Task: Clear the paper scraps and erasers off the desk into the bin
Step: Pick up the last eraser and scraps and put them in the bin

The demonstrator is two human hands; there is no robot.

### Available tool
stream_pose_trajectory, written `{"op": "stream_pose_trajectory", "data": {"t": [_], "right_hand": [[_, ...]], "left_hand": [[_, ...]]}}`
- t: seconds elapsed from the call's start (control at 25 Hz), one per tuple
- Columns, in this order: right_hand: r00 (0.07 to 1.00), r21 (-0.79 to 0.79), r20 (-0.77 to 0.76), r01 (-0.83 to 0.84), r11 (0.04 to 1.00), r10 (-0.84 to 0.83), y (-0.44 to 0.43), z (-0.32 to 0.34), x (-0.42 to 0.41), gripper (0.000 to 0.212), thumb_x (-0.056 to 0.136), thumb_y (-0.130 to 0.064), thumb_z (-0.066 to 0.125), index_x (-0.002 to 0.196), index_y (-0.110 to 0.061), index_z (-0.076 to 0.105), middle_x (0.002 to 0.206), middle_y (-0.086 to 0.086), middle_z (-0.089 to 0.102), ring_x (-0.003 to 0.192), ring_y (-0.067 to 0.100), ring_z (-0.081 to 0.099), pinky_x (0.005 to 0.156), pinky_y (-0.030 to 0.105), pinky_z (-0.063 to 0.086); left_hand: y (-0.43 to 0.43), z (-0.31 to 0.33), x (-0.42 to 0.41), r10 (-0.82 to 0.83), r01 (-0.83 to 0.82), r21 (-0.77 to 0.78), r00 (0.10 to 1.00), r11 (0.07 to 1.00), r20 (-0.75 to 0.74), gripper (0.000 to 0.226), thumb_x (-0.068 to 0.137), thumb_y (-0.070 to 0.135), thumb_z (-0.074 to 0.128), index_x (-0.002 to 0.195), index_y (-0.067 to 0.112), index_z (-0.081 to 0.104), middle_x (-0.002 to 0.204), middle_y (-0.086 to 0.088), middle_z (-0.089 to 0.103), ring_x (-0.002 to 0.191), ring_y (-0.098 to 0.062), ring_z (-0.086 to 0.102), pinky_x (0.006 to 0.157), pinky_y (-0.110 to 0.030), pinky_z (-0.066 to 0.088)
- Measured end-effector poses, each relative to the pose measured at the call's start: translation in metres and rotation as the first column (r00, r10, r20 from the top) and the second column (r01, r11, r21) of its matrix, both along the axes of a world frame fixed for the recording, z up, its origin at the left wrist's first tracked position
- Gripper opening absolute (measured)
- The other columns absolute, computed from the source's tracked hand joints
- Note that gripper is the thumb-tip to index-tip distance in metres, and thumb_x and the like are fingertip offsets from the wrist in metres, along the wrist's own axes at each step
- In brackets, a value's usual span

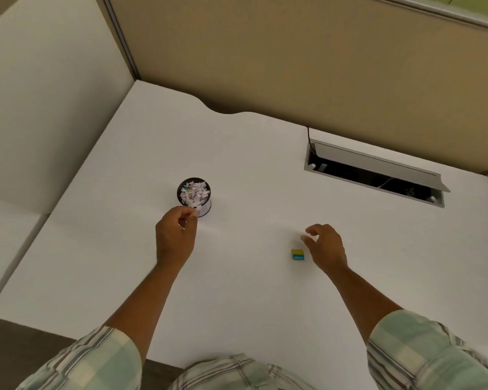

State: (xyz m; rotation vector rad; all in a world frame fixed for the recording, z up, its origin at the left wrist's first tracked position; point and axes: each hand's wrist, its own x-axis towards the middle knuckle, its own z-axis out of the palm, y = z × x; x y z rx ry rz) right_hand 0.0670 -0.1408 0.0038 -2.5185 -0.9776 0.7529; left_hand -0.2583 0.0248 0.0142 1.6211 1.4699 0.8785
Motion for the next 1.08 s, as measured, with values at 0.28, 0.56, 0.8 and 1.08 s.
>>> {"op": "stream_pose_trajectory", "data": {"t": [0.28, 0.56, 0.8, 1.08], "right_hand": [[0.973, -0.205, 0.005, -0.225, 0.953, 0.23, -0.036, -0.01, -0.01, 0.04, 0.091, -0.031, 0.068, 0.131, -0.029, 0.06, 0.126, -0.003, 0.055, 0.117, 0.02, 0.056, 0.09, 0.036, 0.052], [0.868, -0.322, 0.204, -0.378, 0.868, 0.453, -0.029, -0.019, -0.029, 0.02, 0.098, -0.029, 0.052, 0.112, -0.023, 0.065, 0.106, 0.0, 0.058, 0.092, 0.024, 0.063, 0.073, 0.035, 0.055], [0.909, -0.2, 0.209, -0.322, 0.926, 0.361, 0.011, -0.008, -0.052, 0.028, 0.104, -0.031, 0.04, 0.098, -0.019, 0.064, 0.095, 0.0, 0.062, 0.083, 0.02, 0.062, 0.071, 0.033, 0.056], [0.844, 0.169, 0.269, -0.516, 0.84, 0.464, 0.133, 0.044, -0.13, 0.023, 0.101, -0.038, 0.052, 0.095, -0.025, 0.07, 0.084, -0.005, 0.066, 0.08, 0.018, 0.061, 0.065, 0.035, 0.055]], "left_hand": [[-0.052, -0.039, -0.013, -0.308, 0.283, -0.122, 0.857, 0.951, -0.414, 0.018, 0.086, 0.02, 0.073, 0.104, 0.018, 0.071, 0.106, 0.004, 0.068, 0.102, -0.022, 0.063, 0.089, -0.037, 0.054], [-0.042, -0.051, -0.024, -0.506, 0.329, -0.388, 0.475, 0.861, -0.72, 0.104, 0.077, 0.063, 0.072, 0.158, 0.018, 0.025, 0.17, -0.007, 0.006, 0.157, -0.029, 0.008, 0.124, -0.044, 0.024], [-0.03, -0.051, -0.025, -0.618, 0.306, -0.537, 0.39, 0.786, -0.683, 0.117, 0.079, 0.058, 0.074, 0.161, 0.015, 0.002, 0.17, -0.006, -0.014, 0.157, -0.027, -0.012, 0.126, -0.057, 0.013], [-0.024, -0.054, -0.019, -0.646, 0.279, -0.582, 0.332, 0.763, -0.687, 0.123, 0.076, 0.057, 0.077, 0.16, 0.015, 0.0, 0.169, -0.008, -0.013, 0.157, -0.03, -0.011, 0.123, -0.059, 0.014]]}}
